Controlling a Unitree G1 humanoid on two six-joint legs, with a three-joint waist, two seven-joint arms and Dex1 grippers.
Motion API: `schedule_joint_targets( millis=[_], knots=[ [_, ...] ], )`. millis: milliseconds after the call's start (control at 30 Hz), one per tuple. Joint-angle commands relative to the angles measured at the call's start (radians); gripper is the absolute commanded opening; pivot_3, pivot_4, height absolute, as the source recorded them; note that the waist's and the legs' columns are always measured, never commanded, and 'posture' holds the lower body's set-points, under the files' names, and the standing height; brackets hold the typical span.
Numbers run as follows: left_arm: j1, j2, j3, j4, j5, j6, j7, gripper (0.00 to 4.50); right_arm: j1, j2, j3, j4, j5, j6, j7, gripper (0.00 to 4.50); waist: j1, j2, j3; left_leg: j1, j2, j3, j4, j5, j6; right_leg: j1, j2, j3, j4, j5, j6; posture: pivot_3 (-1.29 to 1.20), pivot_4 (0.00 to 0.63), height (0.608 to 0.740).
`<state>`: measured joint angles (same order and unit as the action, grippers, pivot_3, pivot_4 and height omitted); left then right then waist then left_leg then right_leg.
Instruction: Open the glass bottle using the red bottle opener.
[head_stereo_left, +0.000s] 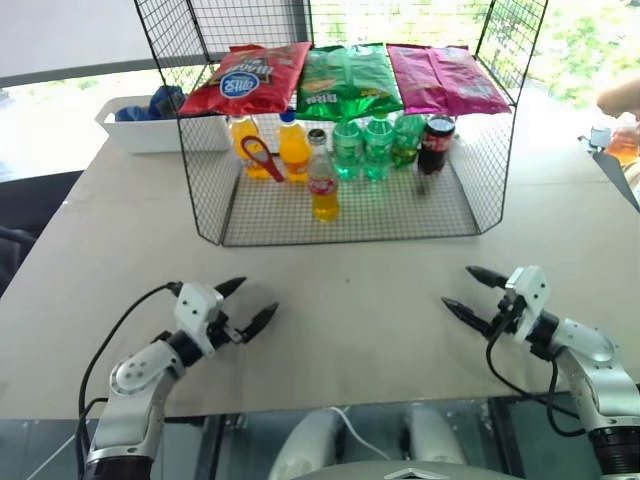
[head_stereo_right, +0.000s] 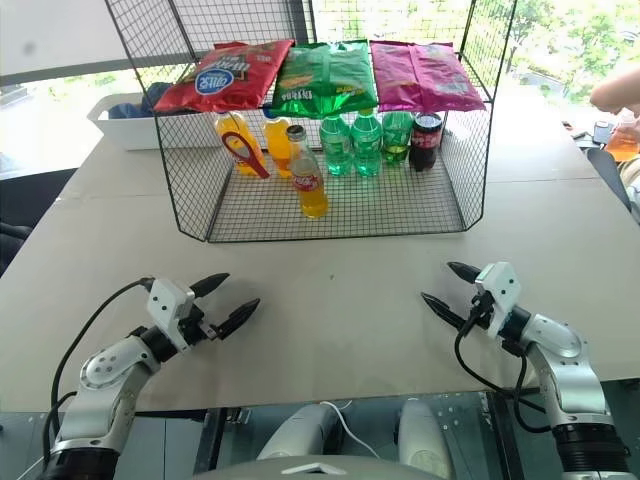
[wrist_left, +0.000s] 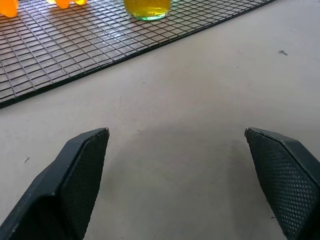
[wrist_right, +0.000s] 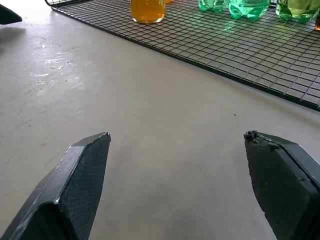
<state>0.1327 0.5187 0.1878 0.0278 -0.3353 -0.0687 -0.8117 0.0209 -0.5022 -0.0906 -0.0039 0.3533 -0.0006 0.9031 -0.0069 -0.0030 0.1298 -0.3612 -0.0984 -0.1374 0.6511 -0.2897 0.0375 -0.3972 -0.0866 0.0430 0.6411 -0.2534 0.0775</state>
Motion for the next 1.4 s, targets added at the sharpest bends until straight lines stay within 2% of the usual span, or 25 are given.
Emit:
schedule_joint_targets(
  millis=[33,267,533,700,867,1033,1267,1400],
  knots=[
    [-0.004,0.009,0.009,-0.001,0.008,-0.017,0.0,4.5,0.006,-0.006,-0.005,-0.061,0.012,0.009,-0.009,4.34,0.0,0.0,0.0,0.0,0.0,0.0,0.0,0.0,0.0,0.0,0.0,0.0,0.0,0.0,0.0,0.0,0.15,0.74],
    [-0.04,-0.001,0.003,0.04,0.025,-0.034,0.018,4.5,0.029,-0.009,-0.014,-0.087,0.004,0.002,-0.024,4.34,0.003,0.0,0.0,0.0,0.0,0.0,0.0,0.0,0.001,0.0,0.0,0.0,0.0,0.0,0.0,0.0,0.15,0.74],
    [-0.227,-0.042,0.042,0.072,-0.002,0.023,0.146,4.5,-0.036,0.072,0.073,-0.298,0.031,0.096,-0.12,4.34,0.007,-0.002,0.002,0.0,0.0,-0.001,0.0,0.002,-0.003,0.0,0.0,-0.001,0.001,0.0,0.0,0.0,0.15,0.74],
    [-0.376,-0.083,0.048,0.113,0.025,-0.004,0.244,4.5,-0.097,0.143,0.135,-0.418,0.038,0.169,-0.205,4.34,0.007,-0.004,0.003,-0.003,0.0,-0.001,0.0,0.002,-0.003,-0.003,0.0,-0.001,0.0,0.0,0.0,0.0,0.15,0.74],
    [-0.558,-0.135,0.037,0.273,0.094,-0.06,0.372,4.5,-0.165,0.234,0.215,-0.507,0.021,0.237,-0.313,4.34,0.011,-0.005,0.003,-0.004,-0.001,-0.001,0.001,0.002,-0.004,-0.004,0.002,-0.002,0.001,0.0,0.0,0.0,0.15,0.74],
    [-0.685,-0.181,0.022,0.433,0.14,-0.147,0.429,4.5,-0.19,0.257,0.244,-0.509,0.002,0.247,-0.346,4.34,0.038,-0.007,0.003,-0.004,-0.001,-0.007,0.002,0.006,-0.009,-0.003,0.004,-0.007,0.003,0.001,0.0,0.0,0.15,0.74],
    [-0.869,-0.203,0.011,0.678,0.154,-0.253,0.418,4.5,-0.216,0.271,0.253,-0.489,-0.011,0.237,-0.362,4.34,0.051,-0.008,0.004,-0.004,0.0,-0.025,0.002,0.014,-0.018,0.002,0.008,-0.023,0.004,0.005,-0.006,0.0,0.15,0.74],
    [-0.918,-0.22,0.007,0.742,0.147,-0.289,0.382,4.5,-0.213,0.271,0.25,-0.493,-0.02,0.235,-0.368,4.34,0.034,-0.009,0.005,-0.005,-0.001,-0.027,0.002,0.018,-0.021,0.002,0.008,-0.025,0.004,0.005,-0.006,0.0,0.15,0.74]
  ],
)
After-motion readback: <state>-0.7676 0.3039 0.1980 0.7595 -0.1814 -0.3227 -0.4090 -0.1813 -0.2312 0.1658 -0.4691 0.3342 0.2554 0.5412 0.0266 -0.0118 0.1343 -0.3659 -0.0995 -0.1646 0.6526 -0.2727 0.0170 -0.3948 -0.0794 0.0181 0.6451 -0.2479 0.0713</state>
